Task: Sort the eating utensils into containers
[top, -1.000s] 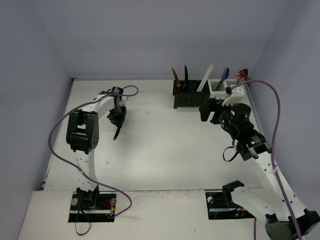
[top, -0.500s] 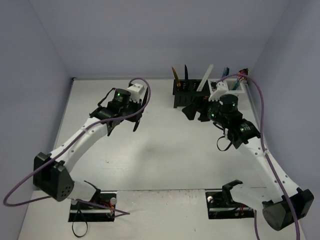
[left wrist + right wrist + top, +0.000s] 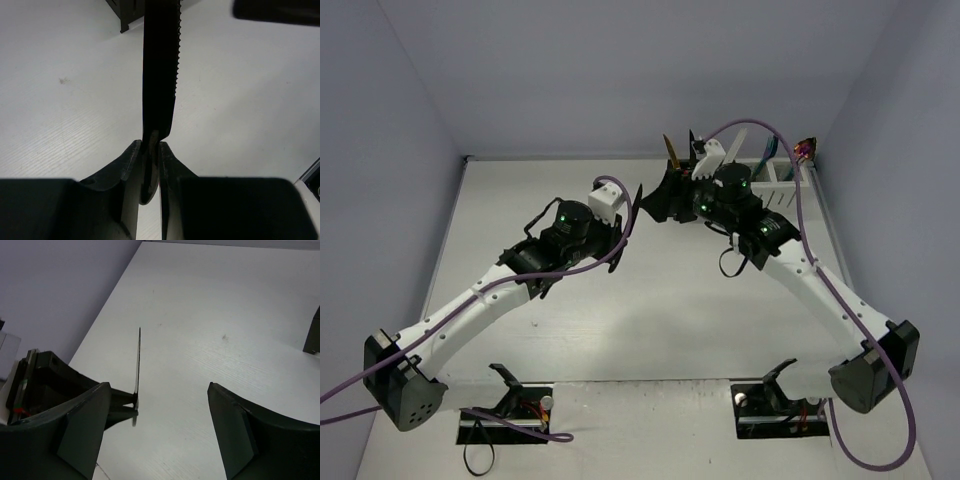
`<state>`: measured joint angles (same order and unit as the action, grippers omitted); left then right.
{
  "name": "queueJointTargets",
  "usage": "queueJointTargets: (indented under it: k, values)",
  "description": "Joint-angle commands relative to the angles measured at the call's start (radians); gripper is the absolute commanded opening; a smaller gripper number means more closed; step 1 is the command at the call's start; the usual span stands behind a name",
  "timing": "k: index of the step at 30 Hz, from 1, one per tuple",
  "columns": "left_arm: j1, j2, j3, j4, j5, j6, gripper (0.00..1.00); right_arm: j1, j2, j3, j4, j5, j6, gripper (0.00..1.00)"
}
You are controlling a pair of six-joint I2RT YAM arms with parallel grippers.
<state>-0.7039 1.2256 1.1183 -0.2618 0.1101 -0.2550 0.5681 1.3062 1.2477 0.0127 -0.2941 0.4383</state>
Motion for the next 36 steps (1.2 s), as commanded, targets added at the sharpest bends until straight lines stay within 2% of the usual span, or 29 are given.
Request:
queueJointTargets:
  k: [1, 7, 11, 12, 16, 18, 20, 22, 24, 26, 28, 30, 36]
  values:
    - [-0.011, -0.034, 0.064, 0.102, -0.029, 0.000, 0.00, 0.014, 0.071, 0.089, 0.110, 0.009, -0.003, 0.73]
    - [-0.020, -0.020, 0.076, 0.103, -0.040, 0.002, 0.00, 0.046, 0.143, 0.111, 0.130, 0.004, -0.002, 0.64]
    - [-0.022, 0.004, 0.091, 0.102, -0.042, 0.003, 0.00, 0.061, 0.167, 0.105, 0.138, -0.002, -0.006, 0.53]
    - [-0.022, 0.012, 0.096, 0.101, -0.041, 0.003, 0.00, 0.062, 0.172, 0.103, 0.139, -0.002, -0.006, 0.49]
    - [-0.022, 0.045, 0.118, 0.095, -0.040, 0.000, 0.00, 0.062, 0.188, 0.096, 0.142, 0.004, -0.010, 0.19]
    - [-0.020, 0.058, 0.123, 0.091, -0.045, 0.000, 0.00, 0.063, 0.188, 0.098, 0.140, 0.015, -0.023, 0.09]
    - [-0.019, 0.070, 0.129, 0.081, -0.060, 0.000, 0.00, 0.062, 0.190, 0.102, 0.139, 0.026, -0.035, 0.01]
    - [-0.019, 0.077, 0.130, 0.076, -0.074, -0.001, 0.00, 0.061, 0.195, 0.107, 0.139, 0.035, -0.049, 0.00]
    - [-0.015, 0.084, 0.130, 0.071, -0.091, -0.003, 0.32, 0.056, 0.205, 0.121, 0.138, 0.053, -0.071, 0.00]
    - [-0.001, 0.094, 0.130, 0.059, -0.101, -0.010, 0.56, 0.038, 0.217, 0.141, 0.136, 0.063, -0.093, 0.00]
    - [0.035, 0.099, 0.130, 0.038, -0.101, -0.022, 0.65, 0.012, 0.231, 0.162, 0.136, 0.071, -0.112, 0.00]
    - [0.083, 0.104, 0.124, 0.020, -0.092, -0.034, 0.69, -0.028, 0.246, 0.190, 0.135, 0.081, -0.124, 0.00]
    - [0.319, 0.102, 0.122, -0.092, -0.010, -0.099, 0.72, -0.162, 0.324, 0.334, 0.137, 0.158, -0.203, 0.00]
